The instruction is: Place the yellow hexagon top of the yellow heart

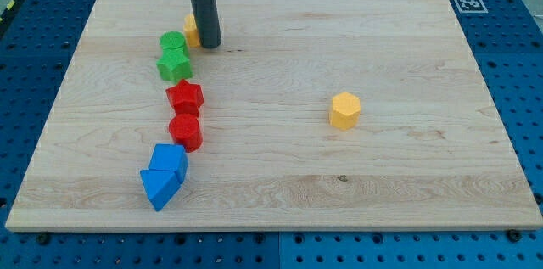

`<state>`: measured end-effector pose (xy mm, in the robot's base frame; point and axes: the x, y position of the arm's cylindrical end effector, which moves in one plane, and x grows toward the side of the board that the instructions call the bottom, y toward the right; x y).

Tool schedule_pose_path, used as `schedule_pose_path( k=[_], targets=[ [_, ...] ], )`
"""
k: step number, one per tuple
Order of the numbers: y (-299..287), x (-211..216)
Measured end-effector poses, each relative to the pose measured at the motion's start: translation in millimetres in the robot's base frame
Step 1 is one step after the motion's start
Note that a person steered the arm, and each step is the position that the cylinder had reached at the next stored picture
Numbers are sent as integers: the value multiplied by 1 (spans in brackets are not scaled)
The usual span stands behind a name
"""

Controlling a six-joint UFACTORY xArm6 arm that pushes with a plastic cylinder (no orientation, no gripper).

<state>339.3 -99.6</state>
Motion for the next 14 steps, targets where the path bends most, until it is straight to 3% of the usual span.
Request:
schedule_pose_path(
  k=[2, 3, 5, 6, 7, 9, 11, 14],
  targets=[
    [-15, -10],
    [18, 9],
    [162, 83],
    [239, 89],
    [254, 138],
    [174, 162],
    [160, 151],
    [156, 67]
  ],
)
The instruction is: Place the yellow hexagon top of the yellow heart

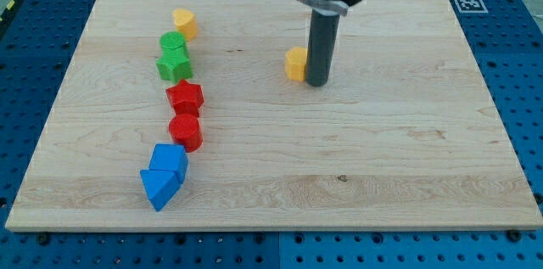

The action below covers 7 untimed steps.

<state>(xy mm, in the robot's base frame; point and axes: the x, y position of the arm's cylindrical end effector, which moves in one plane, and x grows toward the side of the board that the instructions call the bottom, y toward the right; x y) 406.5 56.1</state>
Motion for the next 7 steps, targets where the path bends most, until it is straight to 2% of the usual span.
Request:
schedule_pose_path(
  k=[1, 2, 4, 7],
  targets=[
    [-29, -22],
    [-74, -22],
    [-130, -67],
    [-111, -42]
  ],
)
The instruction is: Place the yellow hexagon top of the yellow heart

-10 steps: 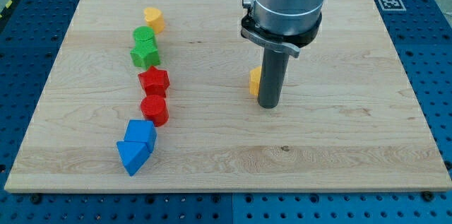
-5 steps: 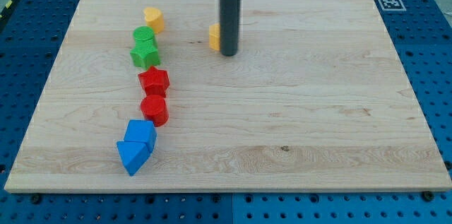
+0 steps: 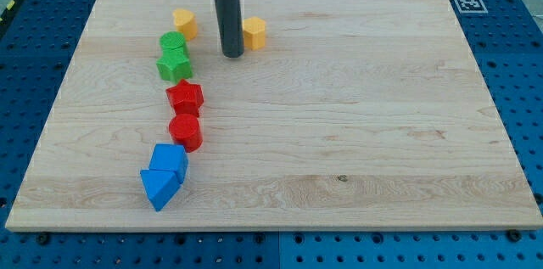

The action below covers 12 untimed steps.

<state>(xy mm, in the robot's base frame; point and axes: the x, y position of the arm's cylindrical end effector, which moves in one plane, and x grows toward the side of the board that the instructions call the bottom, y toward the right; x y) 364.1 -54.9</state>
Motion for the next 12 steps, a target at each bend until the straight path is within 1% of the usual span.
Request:
schedule_pose_path(
  k=[2, 4, 5, 6, 7, 8, 10, 12],
  targets=[
    [44, -5],
    [32, -58],
    [43, -67],
    [64, -87],
    [56, -105],
    [40, -106],
    [51, -102],
    [48, -92]
  ],
)
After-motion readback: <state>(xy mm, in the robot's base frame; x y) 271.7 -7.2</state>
